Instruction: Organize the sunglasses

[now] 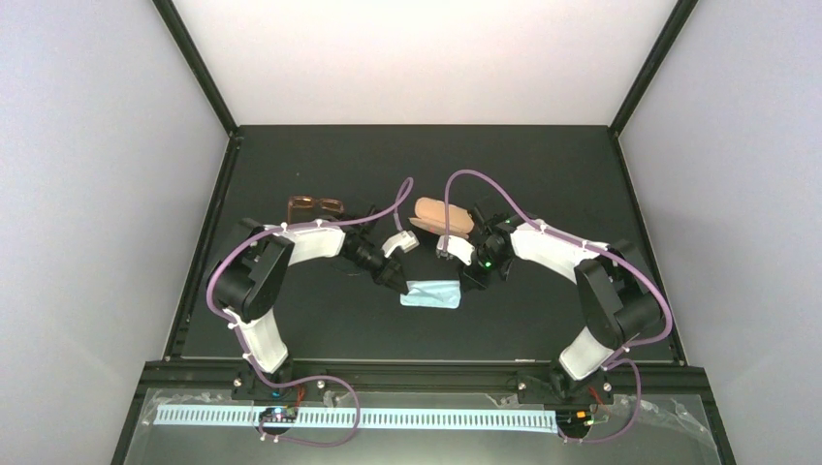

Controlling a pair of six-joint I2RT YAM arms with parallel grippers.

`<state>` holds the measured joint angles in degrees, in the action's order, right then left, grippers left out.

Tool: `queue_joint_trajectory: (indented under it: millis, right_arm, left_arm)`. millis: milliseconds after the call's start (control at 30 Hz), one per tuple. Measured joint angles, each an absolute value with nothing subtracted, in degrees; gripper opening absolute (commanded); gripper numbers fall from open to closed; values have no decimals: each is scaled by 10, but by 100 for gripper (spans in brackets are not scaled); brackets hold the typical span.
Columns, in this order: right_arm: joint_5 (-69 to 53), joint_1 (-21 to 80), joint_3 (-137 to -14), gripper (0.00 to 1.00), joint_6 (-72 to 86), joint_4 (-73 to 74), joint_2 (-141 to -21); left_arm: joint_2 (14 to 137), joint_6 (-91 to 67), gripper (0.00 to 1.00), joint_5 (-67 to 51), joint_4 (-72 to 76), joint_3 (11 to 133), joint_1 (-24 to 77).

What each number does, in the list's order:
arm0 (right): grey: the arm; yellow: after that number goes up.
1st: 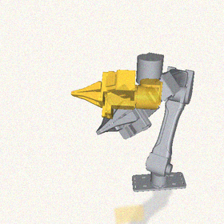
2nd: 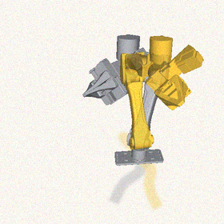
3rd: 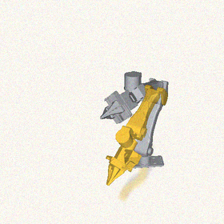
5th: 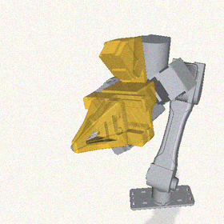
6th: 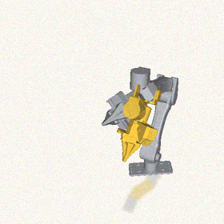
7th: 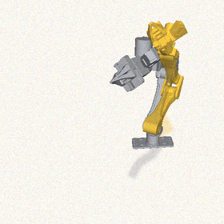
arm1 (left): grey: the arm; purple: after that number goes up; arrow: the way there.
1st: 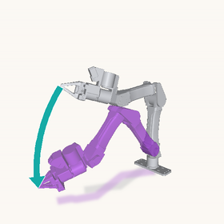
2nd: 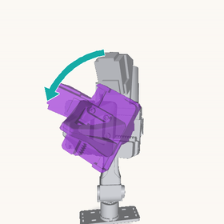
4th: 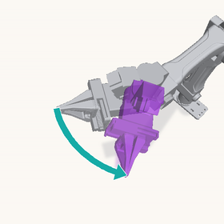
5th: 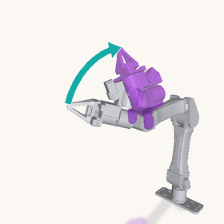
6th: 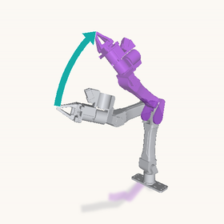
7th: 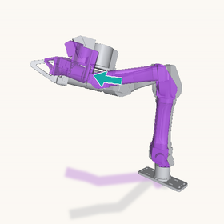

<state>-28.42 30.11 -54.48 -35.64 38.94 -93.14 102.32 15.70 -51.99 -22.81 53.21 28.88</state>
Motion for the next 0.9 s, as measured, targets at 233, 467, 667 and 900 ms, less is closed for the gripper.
queue_joint_trajectory:
  millis: [233,467,667,900]
  right_arm:
    - [-284,298,-545,10,-356,389,-931]
    - [-284,292,-546,16,-348,391,-931]
    - [-280,292,-571,33,-311,397,-931]
    - [-253,292,-594,35,-262,379,-950]
  left_arm:
    - [1023,165,23,-526,-238,535,284]
    - [1021,165,38,-529,-239,535,278]
    - [990,156,56,-512,-230,535,277]
    - [958,145,63,-470,-220,547,268]
